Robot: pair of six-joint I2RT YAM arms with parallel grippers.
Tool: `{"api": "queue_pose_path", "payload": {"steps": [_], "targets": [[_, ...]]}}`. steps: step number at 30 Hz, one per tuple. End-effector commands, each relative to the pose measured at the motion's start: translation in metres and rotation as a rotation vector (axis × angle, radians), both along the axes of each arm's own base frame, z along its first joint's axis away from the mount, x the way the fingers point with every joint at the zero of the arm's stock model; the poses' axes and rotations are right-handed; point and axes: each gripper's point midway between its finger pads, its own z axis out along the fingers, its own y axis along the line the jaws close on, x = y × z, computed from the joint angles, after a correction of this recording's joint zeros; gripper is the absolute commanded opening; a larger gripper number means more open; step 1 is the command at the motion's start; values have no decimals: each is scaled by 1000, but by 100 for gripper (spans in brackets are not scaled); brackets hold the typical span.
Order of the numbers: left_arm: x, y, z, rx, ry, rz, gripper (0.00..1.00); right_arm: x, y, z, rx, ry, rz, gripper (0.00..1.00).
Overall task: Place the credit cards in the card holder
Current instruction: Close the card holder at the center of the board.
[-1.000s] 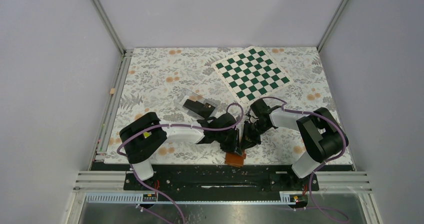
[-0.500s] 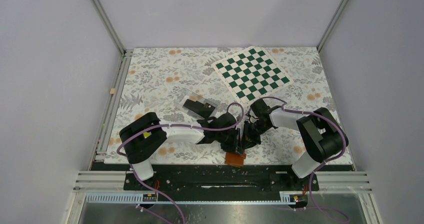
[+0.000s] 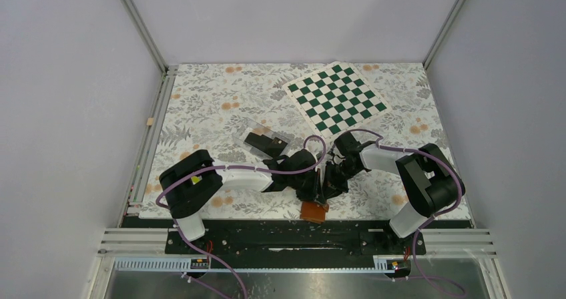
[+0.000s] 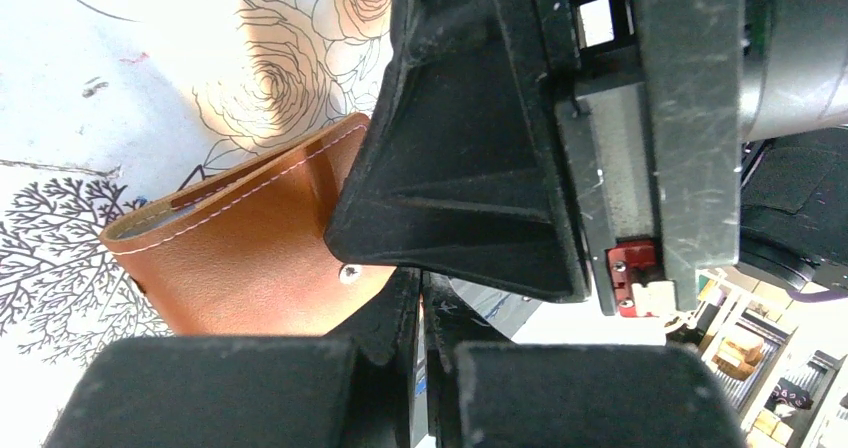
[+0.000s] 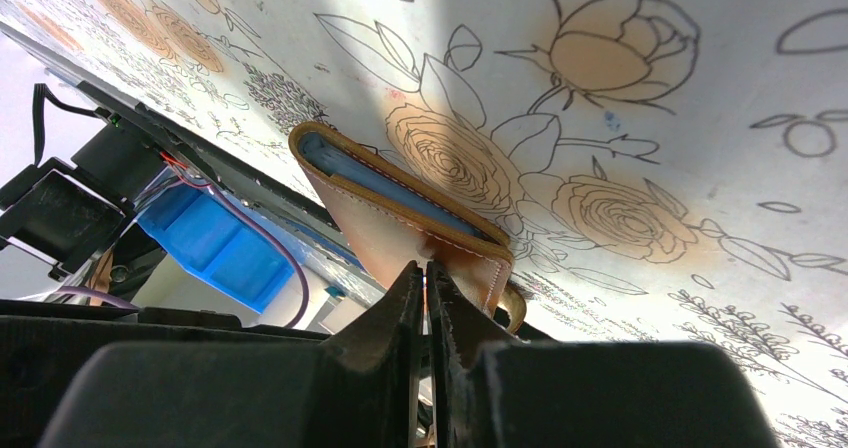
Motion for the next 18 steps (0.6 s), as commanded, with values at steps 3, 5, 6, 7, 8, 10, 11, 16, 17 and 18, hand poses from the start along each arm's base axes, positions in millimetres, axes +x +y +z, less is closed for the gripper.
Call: {"api": "queue_pose_path", "payload": {"steps": [3,5,6,7,8,10,11,16,17,18], "targets": [[7,6,18,1,-68,-6,0,1,-19,-21,-129,-57,31,13],[8,12,15,36,-81,-9,0,3,-20,-19,-128,-73,36,13],[8,15,13,54,-86,-12,0,3,-20,-17,-125,-83,40,13],[8,16,12,63,-92,-16,0,4,-20,-16,-122,-92,46,13],[8,18,11,73,-91,-17,0,4,-22,-15,-127,-103,50,12],[8,20,7,85,-95,-18,0,6,-25,-13,-145,-124,55,12],[8,20,5,88,-95,-17,0,6,-26,-13,-151,-131,58,12],[10,18,-2,93,-98,-22,0,8,-26,-9,-144,-150,64,12],[11,17,-2,94,-98,-23,0,8,-26,-8,-140,-153,65,12],[11,16,-2,92,-99,-25,0,8,-25,-7,-133,-160,69,12]]}}
